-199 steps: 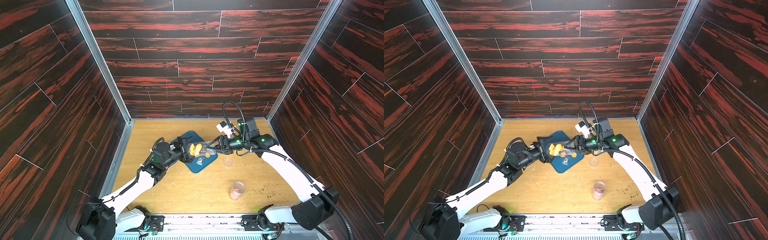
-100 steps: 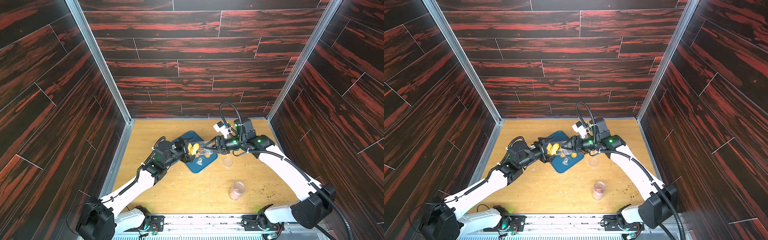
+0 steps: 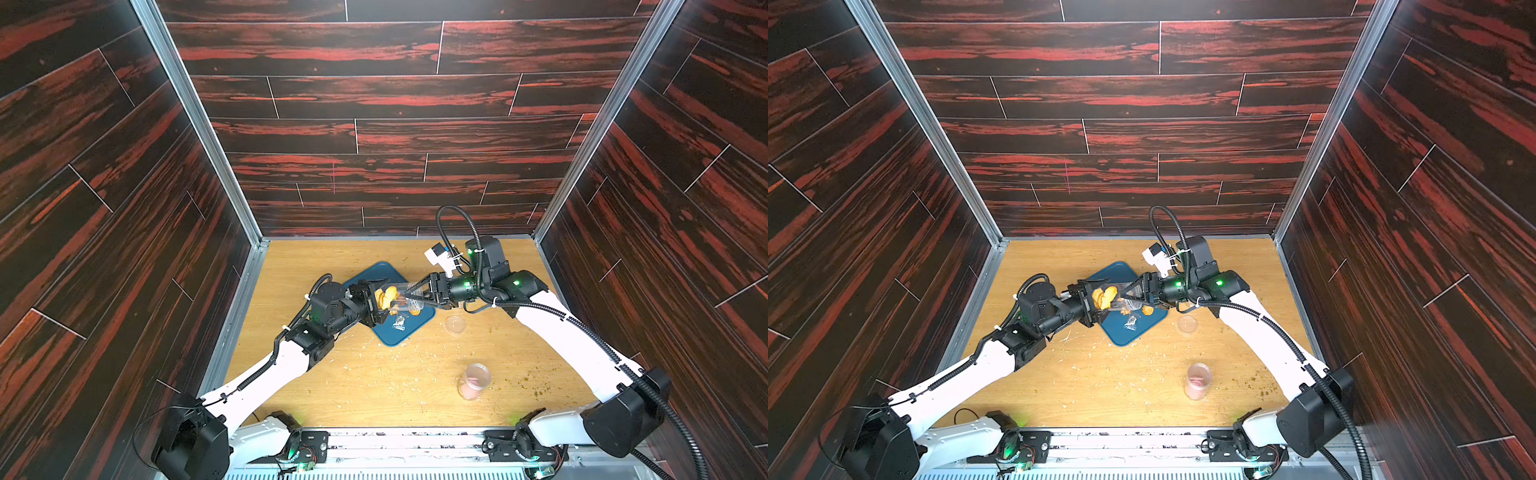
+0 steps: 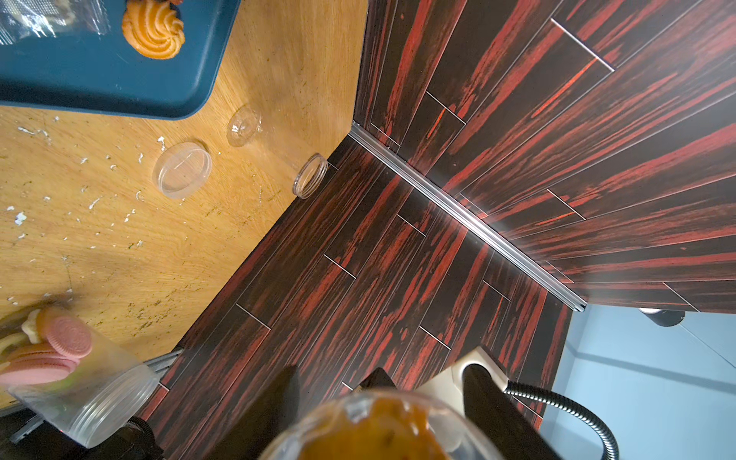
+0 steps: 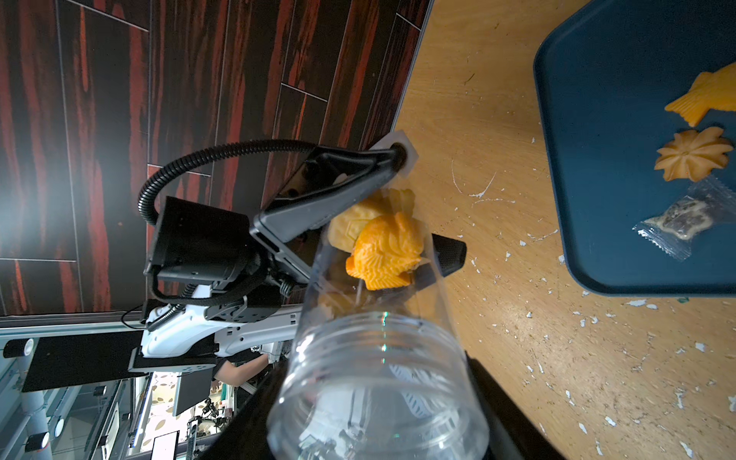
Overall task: Pour the cookies out of the jar
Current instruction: Pick up the jar from the center of the board.
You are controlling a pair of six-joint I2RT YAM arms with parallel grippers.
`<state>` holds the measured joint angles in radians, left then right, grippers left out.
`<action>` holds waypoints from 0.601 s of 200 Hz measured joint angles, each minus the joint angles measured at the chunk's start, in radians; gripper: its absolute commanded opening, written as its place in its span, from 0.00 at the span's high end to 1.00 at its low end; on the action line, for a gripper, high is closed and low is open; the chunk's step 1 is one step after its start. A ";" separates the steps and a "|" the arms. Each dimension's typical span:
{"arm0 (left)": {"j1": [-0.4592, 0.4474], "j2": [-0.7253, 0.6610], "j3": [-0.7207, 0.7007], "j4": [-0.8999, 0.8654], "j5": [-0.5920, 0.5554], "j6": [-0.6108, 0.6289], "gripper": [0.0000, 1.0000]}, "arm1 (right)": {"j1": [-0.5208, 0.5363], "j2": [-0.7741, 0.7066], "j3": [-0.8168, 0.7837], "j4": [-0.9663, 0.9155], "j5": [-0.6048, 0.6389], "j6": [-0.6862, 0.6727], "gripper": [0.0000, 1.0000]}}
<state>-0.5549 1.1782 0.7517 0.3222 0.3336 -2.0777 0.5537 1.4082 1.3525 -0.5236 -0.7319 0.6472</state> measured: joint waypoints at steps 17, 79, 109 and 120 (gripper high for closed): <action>0.000 0.000 0.000 0.000 -0.001 0.000 0.41 | 0.001 0.000 0.000 0.000 0.002 0.001 0.30; 0.000 -0.006 -0.018 0.006 -0.021 0.000 0.41 | 0.007 0.000 0.008 -0.018 0.022 0.013 0.02; 0.000 -0.027 -0.050 0.003 -0.047 0.000 0.41 | 0.007 0.000 0.034 -0.046 0.051 0.011 0.02; 0.000 -0.033 -0.055 0.000 -0.056 0.001 0.42 | 0.007 0.000 0.042 -0.061 0.066 0.011 0.01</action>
<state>-0.5549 1.1450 0.6964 0.3225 0.2779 -2.0769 0.5610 1.4082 1.3945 -0.5846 -0.6662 0.6586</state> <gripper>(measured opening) 0.659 0.983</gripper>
